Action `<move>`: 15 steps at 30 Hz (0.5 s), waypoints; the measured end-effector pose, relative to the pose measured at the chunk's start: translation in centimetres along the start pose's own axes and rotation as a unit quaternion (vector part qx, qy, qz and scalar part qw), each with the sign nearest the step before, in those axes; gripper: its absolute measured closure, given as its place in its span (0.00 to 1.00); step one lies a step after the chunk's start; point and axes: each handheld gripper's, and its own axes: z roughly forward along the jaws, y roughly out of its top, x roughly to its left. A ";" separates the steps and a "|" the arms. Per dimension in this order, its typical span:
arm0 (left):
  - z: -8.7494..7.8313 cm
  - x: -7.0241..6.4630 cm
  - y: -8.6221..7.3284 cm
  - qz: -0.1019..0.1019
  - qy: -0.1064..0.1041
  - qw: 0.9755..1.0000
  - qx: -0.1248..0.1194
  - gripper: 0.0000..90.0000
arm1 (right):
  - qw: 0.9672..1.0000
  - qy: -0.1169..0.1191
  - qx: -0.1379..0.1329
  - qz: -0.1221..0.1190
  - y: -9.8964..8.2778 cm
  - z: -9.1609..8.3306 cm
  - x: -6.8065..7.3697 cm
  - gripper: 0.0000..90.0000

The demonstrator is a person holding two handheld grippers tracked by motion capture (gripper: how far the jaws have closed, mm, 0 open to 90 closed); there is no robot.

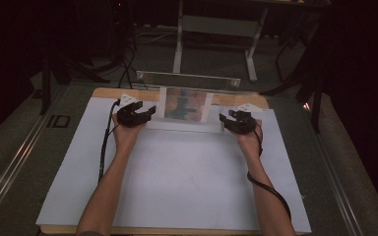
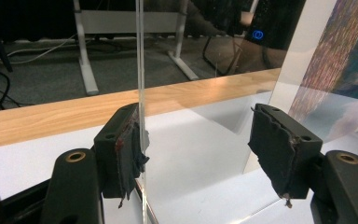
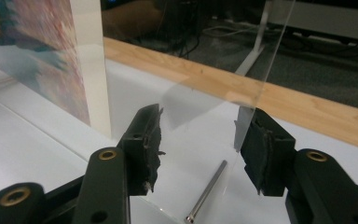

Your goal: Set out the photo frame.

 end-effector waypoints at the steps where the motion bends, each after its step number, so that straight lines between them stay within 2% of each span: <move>1: 0.0 0.1 0.0 -0.004 -0.004 1.000 0.003 0.40 | 1.000 0.001 0.001 0.000 0.0 0.1 0.0 0.54; 8: 0.1 -0.1 0.3 -0.004 0.002 1.000 0.026 0.40 | 1.000 -0.004 0.003 0.006 0.0 0.1 0.2 0.55; 15: 0.0 -0.4 0.4 -0.002 0.009 0.999 0.032 0.41 | 1.000 -0.007 0.000 0.006 0.0 0.0 0.3 0.55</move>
